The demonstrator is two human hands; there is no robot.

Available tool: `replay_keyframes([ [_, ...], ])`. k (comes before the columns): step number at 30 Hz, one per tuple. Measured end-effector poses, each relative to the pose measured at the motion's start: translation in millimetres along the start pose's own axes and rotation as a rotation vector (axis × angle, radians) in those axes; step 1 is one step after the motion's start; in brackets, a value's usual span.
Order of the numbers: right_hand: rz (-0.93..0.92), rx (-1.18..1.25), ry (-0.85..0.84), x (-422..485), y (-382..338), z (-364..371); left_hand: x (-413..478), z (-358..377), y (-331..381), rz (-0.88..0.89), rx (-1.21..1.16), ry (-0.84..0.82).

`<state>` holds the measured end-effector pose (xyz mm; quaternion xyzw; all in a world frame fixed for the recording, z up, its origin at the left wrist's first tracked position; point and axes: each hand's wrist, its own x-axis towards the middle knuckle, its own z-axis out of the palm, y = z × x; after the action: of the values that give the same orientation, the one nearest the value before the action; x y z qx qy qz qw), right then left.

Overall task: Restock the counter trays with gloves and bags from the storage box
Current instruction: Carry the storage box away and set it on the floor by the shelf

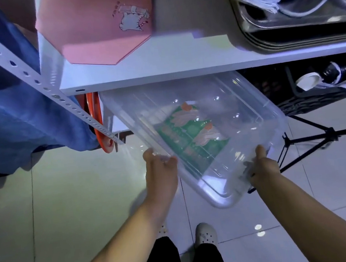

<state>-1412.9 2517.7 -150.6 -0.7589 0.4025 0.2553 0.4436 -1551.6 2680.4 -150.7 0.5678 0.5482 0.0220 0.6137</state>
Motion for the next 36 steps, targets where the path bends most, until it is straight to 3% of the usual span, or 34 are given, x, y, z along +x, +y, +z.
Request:
replay_keyframes([
  [3,-0.037,-0.001,-0.056,-9,9,21,15,-17,6,0.012,-0.068,0.010],
  [9,0.175,0.259,-0.319,-42,9,77,13,-33,-17,-0.080,-0.029,0.009],
  [14,0.137,0.225,-0.600,-66,10,110,16,-45,-18,-0.316,-0.464,0.043],
  [17,0.012,0.106,-0.748,-74,11,120,40,-56,0,-0.276,-0.574,0.131],
  [24,-0.139,0.056,-0.659,-68,-6,131,87,-86,25,-0.151,-0.611,0.276],
  [28,-0.174,0.168,-0.626,-63,-21,142,104,-92,38,-0.151,-0.554,0.250],
  [31,-0.237,0.126,-0.606,-62,-31,154,113,-89,47,-0.162,-0.538,0.172],
  [36,-0.351,0.011,-0.539,-60,-37,162,128,-84,62,-0.138,-0.582,0.210],
])
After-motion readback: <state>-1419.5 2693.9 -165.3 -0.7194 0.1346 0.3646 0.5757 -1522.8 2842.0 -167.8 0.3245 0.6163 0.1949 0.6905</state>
